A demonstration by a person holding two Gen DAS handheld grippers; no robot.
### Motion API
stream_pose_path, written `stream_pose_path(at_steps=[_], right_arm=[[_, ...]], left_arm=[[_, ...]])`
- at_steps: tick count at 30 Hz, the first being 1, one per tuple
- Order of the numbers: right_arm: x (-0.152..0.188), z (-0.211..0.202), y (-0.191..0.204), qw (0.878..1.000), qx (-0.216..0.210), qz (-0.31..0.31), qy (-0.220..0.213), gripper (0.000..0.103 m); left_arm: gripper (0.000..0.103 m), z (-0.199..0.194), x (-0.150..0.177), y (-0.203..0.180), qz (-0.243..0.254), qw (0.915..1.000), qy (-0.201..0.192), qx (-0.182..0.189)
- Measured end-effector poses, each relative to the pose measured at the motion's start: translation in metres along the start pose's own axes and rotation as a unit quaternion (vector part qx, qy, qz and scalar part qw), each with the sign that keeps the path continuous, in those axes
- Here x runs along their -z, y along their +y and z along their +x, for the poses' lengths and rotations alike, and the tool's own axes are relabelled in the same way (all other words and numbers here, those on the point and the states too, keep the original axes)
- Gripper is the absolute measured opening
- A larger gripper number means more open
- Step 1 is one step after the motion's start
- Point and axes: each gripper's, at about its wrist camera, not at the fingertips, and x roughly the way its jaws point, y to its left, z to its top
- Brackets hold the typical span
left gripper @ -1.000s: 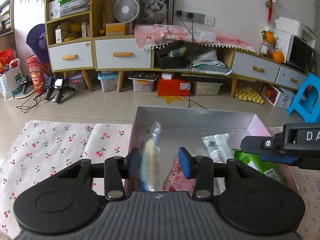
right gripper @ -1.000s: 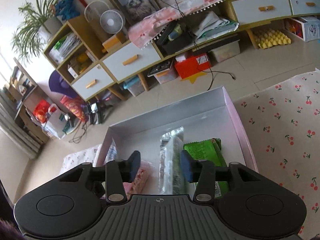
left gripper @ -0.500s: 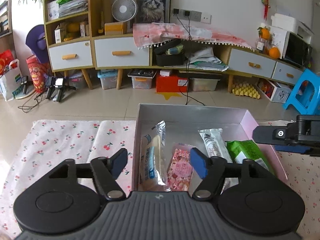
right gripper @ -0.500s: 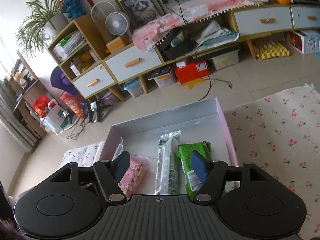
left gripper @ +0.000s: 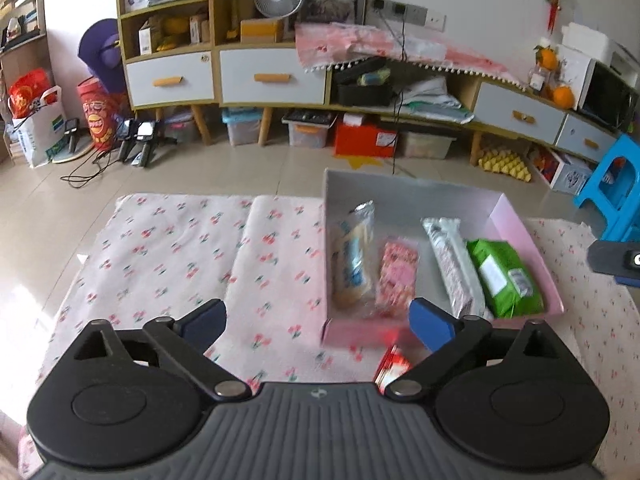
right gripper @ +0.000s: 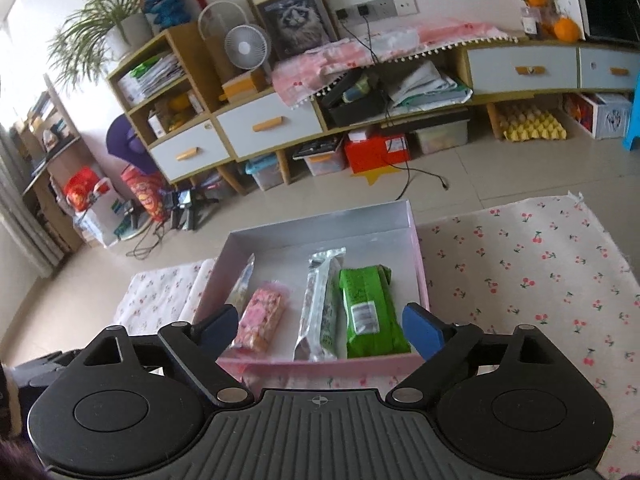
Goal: Organize snacks
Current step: 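Open both tools and move them back toward the remaining snacks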
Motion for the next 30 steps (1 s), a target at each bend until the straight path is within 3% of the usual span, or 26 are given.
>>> stream_pose_path(at_steps=[8,14,18,30], right_arm=[[0.024,-0.024,0.005,0.999,-0.011,-0.03,0.014,0.096],[0.048,-0.033,0.003,0.998,-0.019,-0.064,0.017,0.096],[0.069,-0.042,0.004,0.991,-0.029,-0.132,0.015,0.096],[0.122,-0.055,-0.012,0.974,-0.073,-0.207,0.052,0.096]], left_arm=[[0.102,-0.025,0.023,0.011,0.021,0.9996,0.02,-0.002],[0.102,-0.038,0.052,0.021,0.021,0.9997,0.012,0.002],[0.102,-0.044,0.069,0.023,0.059,0.9982,0.009,0.004],[0.102,-0.065,0.117,0.052,0.098,0.9951,0.004,0.015]])
